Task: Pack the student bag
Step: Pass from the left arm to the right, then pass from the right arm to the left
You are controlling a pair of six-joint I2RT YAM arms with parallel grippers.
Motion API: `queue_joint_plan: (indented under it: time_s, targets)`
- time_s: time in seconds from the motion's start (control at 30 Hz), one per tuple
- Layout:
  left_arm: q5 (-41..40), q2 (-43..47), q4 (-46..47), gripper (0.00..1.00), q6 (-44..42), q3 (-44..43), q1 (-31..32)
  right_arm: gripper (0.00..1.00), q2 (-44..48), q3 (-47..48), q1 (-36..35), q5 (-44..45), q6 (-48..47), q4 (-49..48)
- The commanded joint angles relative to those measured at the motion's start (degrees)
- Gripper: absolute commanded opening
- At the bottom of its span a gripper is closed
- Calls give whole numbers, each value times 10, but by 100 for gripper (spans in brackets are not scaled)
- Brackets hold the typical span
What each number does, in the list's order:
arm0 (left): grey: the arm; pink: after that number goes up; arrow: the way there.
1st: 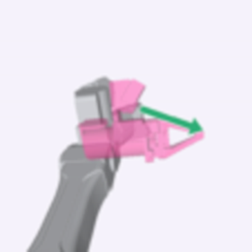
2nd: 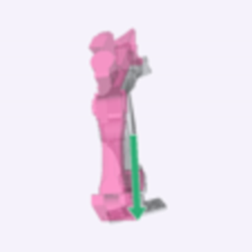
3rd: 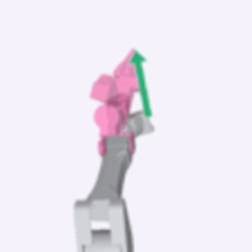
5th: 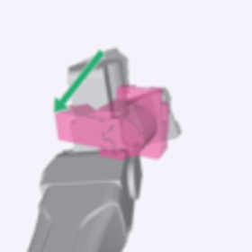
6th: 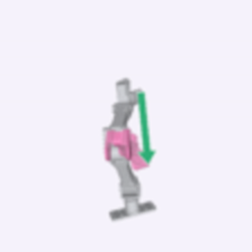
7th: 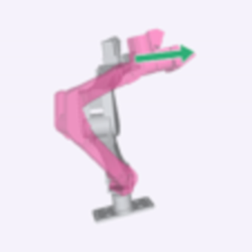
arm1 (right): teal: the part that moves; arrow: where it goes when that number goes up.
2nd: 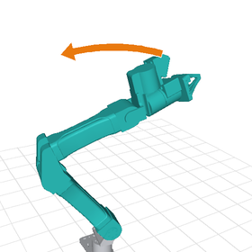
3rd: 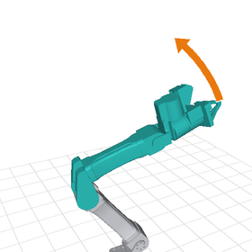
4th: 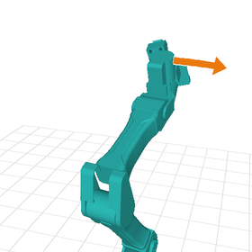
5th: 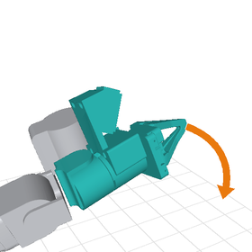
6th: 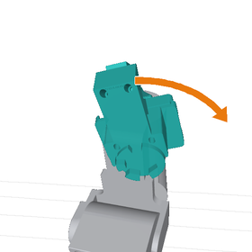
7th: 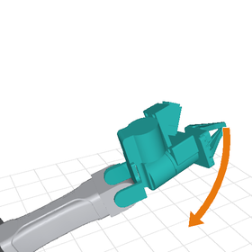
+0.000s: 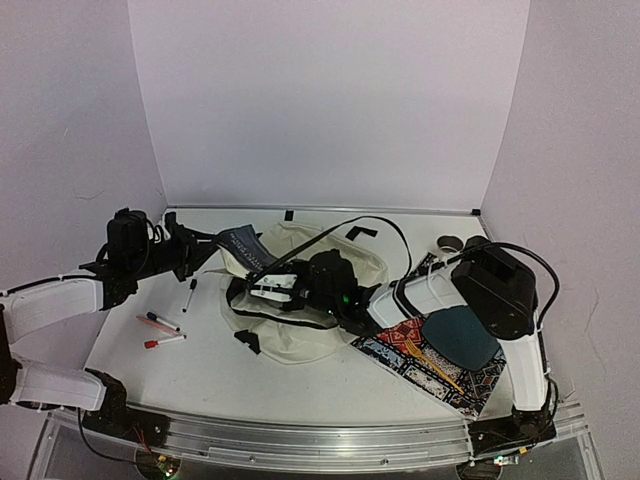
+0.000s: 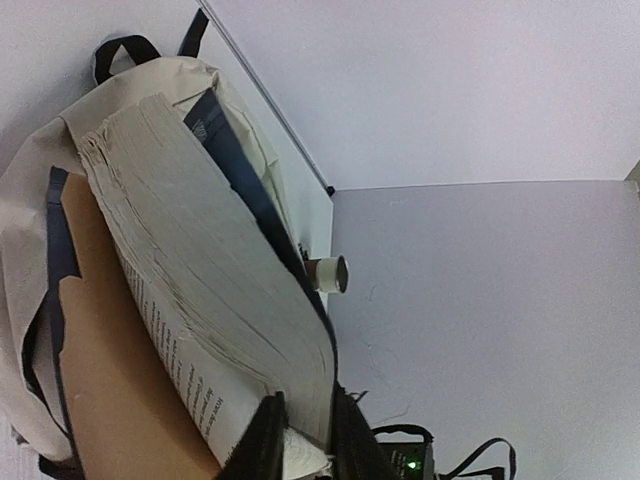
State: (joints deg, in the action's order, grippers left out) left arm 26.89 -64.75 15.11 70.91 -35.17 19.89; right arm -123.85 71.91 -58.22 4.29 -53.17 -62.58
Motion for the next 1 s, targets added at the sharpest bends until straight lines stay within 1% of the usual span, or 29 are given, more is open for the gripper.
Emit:
queue_joint_plan:
  time_s: [0.0,0.07,0.13,0.23,0.3,0.37,0.43,0.67,0.73,0.87,0.97]
  targets:
    - [8,30,58,29,10,7,3,0,48,-23,-7,59,-48,-77]
    - [4,38,37,39,3,5,3,0,51,-30,-9,77,-74,-95]
    - [-12,52,-9,48,-19,-7,3,0,52,-32,-10,96,-99,-103]
    - [-68,79,-141,61,-74,-44,3,0,58,-35,-10,113,-128,-111]
    - [-95,104,-197,70,-89,-53,3,0,65,-38,-10,117,-134,-114]
    - [-104,123,-223,78,-86,-45,3,0,74,-41,-11,120,-135,-114]
    - [-96,135,-237,85,-75,-29,3,0,80,-40,-12,127,-136,-116]
    - [-46,150,-237,99,-23,10,3,0,80,-29,-18,148,-165,-123]
    - [-37,153,-231,100,-7,15,3,0,76,-22,-20,155,-176,-124]
    - [-8,140,-188,100,36,30,4,0,71,-6,-23,169,-185,-126]
    - [-14,135,-131,100,63,43,13,0,65,5,-26,175,-193,-126]
